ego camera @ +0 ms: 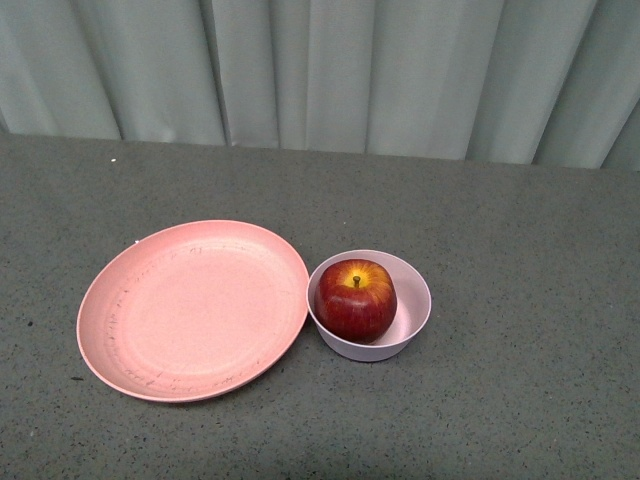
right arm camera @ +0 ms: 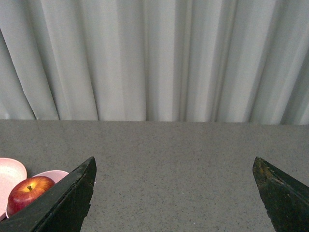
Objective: Move apple from plate to bowl
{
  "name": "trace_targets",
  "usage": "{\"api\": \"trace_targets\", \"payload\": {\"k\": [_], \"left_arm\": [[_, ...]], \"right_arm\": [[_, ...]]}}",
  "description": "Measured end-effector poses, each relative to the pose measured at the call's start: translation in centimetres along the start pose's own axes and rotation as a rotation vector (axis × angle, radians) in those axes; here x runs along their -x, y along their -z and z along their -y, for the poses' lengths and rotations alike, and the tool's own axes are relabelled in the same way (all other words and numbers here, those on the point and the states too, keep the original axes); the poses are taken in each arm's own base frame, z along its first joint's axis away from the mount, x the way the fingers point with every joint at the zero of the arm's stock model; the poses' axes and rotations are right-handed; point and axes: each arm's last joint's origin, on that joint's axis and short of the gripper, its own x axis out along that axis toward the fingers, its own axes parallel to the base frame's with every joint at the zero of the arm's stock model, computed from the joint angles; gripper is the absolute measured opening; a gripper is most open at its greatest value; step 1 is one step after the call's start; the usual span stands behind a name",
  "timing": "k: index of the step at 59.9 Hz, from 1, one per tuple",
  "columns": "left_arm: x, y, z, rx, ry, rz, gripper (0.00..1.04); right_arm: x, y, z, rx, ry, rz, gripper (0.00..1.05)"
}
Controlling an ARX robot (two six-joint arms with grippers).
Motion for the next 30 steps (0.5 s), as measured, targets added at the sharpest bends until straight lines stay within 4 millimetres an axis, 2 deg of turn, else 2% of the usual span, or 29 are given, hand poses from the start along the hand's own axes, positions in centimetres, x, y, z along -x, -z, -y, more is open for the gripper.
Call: {"api": "trace_targets", "payload": {"k": [8, 30], "left_arm": [[0.00, 0.01, 0.00, 0.001, 0.000, -0.001, 0.05], [0.01, 0.00, 0.00, 0.000, 0.000, 0.000, 0.67]], "right_arm": [[0.00, 0.00, 0.00, 0.000, 0.000, 0.000, 0.95], [0.00, 0.00, 0.00, 0.000, 0.000, 0.000, 0.95]]}}
